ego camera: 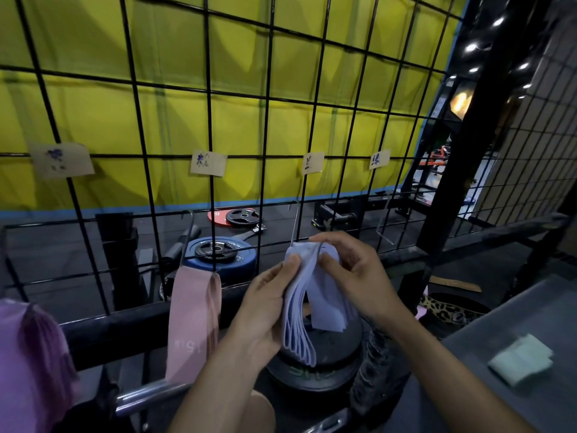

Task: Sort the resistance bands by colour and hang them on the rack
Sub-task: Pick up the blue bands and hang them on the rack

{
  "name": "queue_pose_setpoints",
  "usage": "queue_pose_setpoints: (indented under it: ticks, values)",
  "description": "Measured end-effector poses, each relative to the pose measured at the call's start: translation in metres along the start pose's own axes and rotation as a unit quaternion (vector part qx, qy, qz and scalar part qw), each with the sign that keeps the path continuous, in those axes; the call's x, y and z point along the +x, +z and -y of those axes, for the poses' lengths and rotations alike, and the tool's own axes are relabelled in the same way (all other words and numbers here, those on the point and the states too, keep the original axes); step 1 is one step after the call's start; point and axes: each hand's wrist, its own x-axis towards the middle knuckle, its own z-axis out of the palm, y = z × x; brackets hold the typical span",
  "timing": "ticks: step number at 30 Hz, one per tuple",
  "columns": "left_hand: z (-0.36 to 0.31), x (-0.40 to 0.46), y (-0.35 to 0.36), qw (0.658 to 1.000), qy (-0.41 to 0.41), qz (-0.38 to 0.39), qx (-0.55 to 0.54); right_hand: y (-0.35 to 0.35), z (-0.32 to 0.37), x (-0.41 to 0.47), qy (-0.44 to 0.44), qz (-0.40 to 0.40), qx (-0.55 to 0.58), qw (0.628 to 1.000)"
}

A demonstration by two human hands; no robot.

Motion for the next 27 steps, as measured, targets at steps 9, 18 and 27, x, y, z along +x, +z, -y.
queue_pose_setpoints:
  ticks: [9, 18, 27]
  values:
    - [0.019, 0.000, -0.002, 0.994, 0.020, 0.002, -0.106, 0.003, 0.007, -0.002, -0.026, 0.022, -0.063, 0.997]
    - [0.015, 0.002, -0.006, 0.997, -0.009, 0.041, -0.058, -0.004, 0.009, -0.002, -0.049, 0.036, -0.139, 0.988]
    - [-0.005, 0.010, -0.005, 0.981, 0.065, -0.024, 0.180, -0.012, 0.013, 0.001, -0.112, 0.051, -0.236, 0.964]
